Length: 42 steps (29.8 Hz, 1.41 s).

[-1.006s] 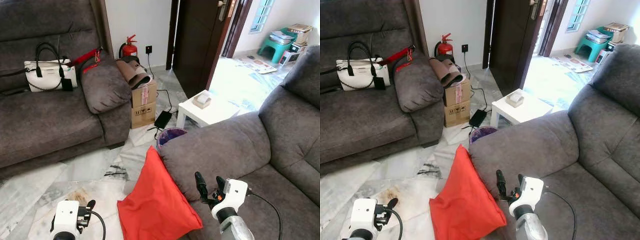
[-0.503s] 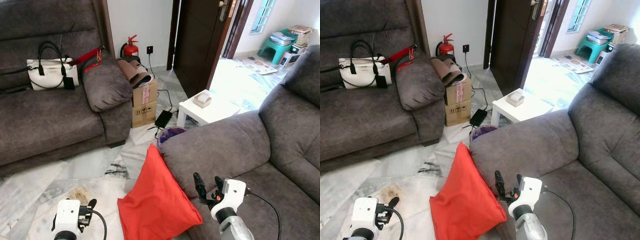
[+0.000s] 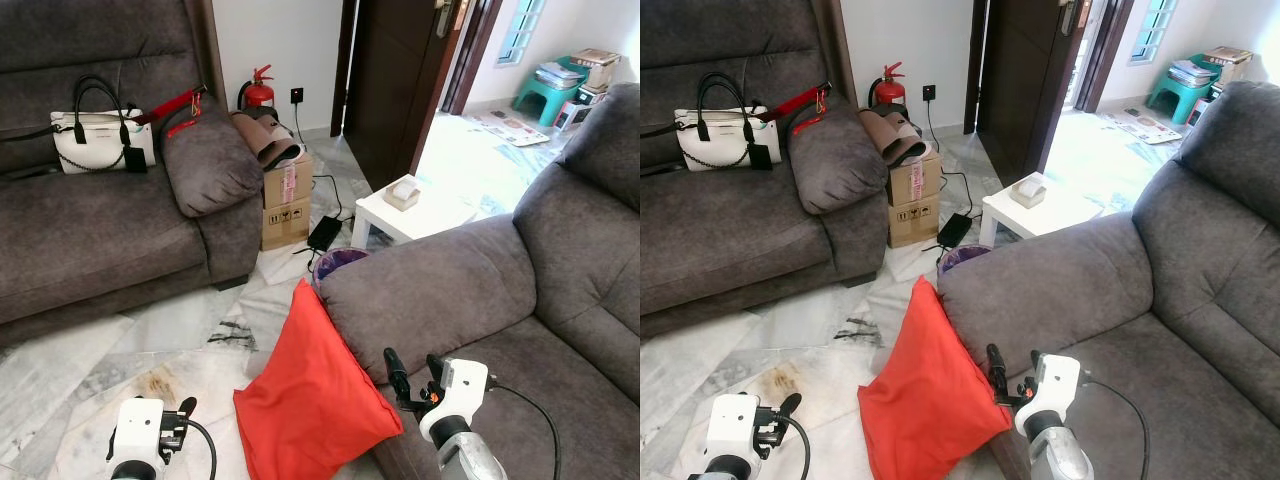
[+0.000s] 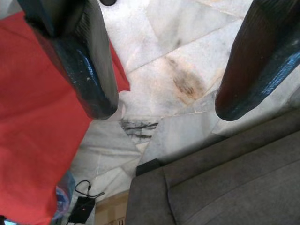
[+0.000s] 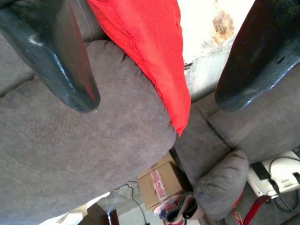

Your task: Move the pillow to the sofa from floor

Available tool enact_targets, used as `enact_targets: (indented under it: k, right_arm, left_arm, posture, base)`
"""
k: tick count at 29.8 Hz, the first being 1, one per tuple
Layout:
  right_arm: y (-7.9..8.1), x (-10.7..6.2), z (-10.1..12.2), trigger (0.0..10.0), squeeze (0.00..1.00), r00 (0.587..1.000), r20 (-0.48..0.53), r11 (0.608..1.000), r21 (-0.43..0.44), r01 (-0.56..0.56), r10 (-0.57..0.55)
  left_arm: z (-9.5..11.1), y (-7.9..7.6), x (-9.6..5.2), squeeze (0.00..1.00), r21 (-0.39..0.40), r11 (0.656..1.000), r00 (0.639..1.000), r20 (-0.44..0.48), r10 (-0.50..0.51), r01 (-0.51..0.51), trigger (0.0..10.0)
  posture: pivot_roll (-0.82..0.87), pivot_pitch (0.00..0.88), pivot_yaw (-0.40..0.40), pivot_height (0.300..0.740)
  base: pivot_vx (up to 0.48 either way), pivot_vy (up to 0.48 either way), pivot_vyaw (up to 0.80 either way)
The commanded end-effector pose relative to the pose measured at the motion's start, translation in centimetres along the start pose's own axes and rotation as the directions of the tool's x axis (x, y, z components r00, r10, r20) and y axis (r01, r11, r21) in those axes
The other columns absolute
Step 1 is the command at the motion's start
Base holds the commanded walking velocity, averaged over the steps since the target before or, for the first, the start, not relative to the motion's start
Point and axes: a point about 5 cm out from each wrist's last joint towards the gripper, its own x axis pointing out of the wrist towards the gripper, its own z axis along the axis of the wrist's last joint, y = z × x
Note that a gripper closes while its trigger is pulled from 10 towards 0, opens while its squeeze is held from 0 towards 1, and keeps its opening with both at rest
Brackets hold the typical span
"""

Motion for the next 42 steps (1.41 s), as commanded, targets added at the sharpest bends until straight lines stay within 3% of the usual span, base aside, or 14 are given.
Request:
enact_targets:
  k: [1,20,42]
  right_arm:
    - [-0.08,-0.20,-0.03,10.0,0.00,1.000,0.014,1.000,0.008,0.003,-0.003]
    - [-0.10,-0.30,-0.48,10.0,0.00,1.000,-0.029,0.999,-0.041,-0.009,0.008]
    - [0.15,-0.27,-0.53,10.0,0.00,1.000,-0.024,0.999,-0.033,-0.019,0.019]
  left_arm:
    - [-0.02,-0.13,-0.16,0.00,-0.006,1.000,1.000,-0.003,0.004,-0.004,10.0]
    - [0.18,-0.37,-0.21,0.00,-0.013,1.000,1.000,0.004,0.002,-0.002,10.0]
    - [0.45,-0.46,-0.26,0.00,-0.016,1.000,1.000,0.011,-0.001,0.001,10.0]
  posture:
    - [0.11,0.110,-0.023,0.653]
    - [0.11,0.111,-0.026,0.653]
    - [0.11,0.112,-0.024,0.636]
  base:
    - [0.000,0.000,0.00]
    - [0.000,0.000,0.00]
    - [0.000,0.000,0.00]
